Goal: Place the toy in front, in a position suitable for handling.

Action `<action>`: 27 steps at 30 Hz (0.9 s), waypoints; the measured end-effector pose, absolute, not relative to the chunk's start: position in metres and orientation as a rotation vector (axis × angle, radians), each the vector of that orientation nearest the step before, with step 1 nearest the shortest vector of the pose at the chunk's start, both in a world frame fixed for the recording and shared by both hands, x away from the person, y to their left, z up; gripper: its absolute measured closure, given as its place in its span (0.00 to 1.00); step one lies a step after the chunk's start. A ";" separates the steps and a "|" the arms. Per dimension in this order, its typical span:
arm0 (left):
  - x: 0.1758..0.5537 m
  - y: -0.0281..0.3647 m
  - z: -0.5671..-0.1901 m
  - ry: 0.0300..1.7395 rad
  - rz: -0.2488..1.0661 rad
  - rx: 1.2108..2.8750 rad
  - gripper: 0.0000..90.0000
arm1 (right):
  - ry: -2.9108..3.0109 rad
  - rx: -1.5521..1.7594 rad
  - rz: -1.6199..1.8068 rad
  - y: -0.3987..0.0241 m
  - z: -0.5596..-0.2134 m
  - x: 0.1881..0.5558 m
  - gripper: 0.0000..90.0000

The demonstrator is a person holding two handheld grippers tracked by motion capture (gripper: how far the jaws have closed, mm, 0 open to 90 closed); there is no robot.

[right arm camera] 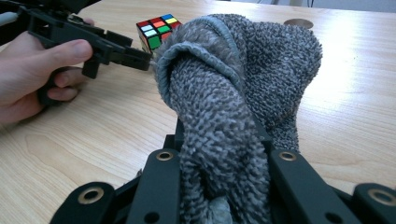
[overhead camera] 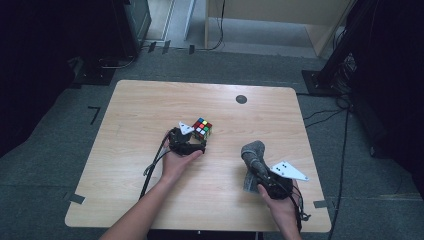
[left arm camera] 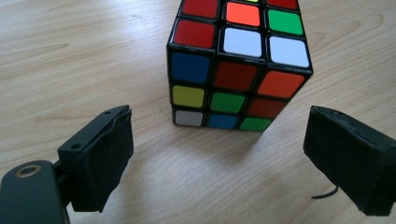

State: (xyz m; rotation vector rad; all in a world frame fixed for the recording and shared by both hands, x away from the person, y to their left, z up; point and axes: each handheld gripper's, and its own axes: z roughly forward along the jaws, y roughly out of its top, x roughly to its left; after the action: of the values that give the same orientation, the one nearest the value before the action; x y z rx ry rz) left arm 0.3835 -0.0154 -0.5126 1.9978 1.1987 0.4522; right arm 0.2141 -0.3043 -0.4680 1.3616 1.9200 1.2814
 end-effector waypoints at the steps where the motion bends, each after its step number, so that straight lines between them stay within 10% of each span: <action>1: 0.385 -0.017 -0.513 1.198 0.453 2.001 0.10 | 1.920 1.361 1.283 -0.305 -0.468 0.214 0.82; 27: 0.396 -0.041 -0.515 1.129 0.612 2.103 0.37 | 1.931 1.369 1.287 -0.305 -0.470 0.215 0.82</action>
State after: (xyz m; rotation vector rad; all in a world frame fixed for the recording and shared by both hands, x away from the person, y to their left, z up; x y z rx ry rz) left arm 0.3960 -0.0410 -0.5155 2.1027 1.1293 0.6123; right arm 0.2153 -0.3053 -0.4702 1.3688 1.9308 1.2871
